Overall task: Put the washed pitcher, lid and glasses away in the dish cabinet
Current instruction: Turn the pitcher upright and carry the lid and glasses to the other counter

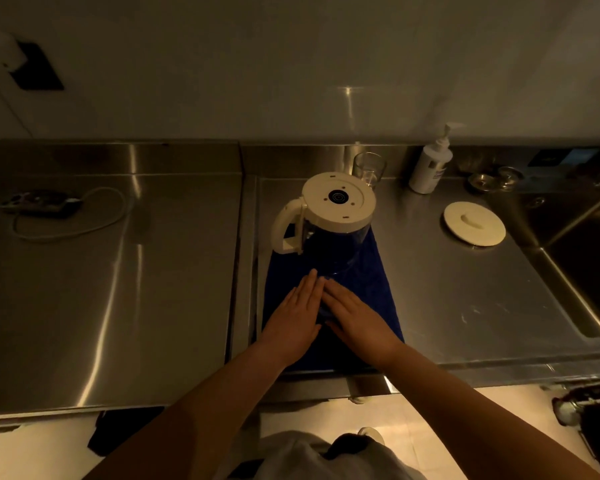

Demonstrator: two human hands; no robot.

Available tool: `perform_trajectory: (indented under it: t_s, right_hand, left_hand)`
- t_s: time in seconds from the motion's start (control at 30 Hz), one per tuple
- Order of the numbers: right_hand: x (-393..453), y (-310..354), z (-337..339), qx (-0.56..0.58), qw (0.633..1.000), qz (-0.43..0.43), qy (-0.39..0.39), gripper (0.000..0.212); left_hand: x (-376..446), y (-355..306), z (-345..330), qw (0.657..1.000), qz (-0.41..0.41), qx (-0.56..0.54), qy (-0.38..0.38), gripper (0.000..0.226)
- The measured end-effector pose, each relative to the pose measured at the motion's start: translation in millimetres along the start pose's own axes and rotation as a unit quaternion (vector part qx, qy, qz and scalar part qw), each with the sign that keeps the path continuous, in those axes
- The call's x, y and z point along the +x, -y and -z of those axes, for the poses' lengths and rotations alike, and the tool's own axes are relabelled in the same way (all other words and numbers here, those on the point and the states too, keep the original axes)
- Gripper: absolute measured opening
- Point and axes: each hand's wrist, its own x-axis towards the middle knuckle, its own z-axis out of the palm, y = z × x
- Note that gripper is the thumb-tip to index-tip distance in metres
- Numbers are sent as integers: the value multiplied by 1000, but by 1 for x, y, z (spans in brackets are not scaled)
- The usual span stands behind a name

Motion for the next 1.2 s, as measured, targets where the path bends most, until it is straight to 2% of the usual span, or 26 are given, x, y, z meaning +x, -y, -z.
perform_trajectory:
  t_s: [0.2, 0.43, 0.67, 0.8, 0.9, 1.03, 1.2]
  right_hand:
    - [-8, 8, -18, -16, 1000, -7, 18, 65]
    - [-13, 3, -24, -8, 1000, -20, 19, 63]
    - [-36, -15, -22, 17, 998, -54, 21, 62]
    - [-60, -43, -25, 10, 991, -127, 35, 62]
    - [-78, -68, -21, 1, 986, -166, 27, 58]
    - [-95, -104, -7, -22, 992, -119, 32, 50]
    - [-105, -164, 20, -35, 994, -94, 39, 49]
  left_hand:
    - [-5, 12, -2, 999, 24, 31, 32, 71]
    - [-3, 5, -1, 998, 31, 44, 40, 75]
    - [4, -20, -7, 988, 9, 152, 30, 72]
    - [19, -41, -19, 973, -64, 218, 44, 67]
    - [31, -61, -35, 958, -101, 251, 97, 62]
    - [53, -91, -61, 959, -49, 221, 170, 62]
    - [104, -132, -75, 967, 24, 186, 174, 65]
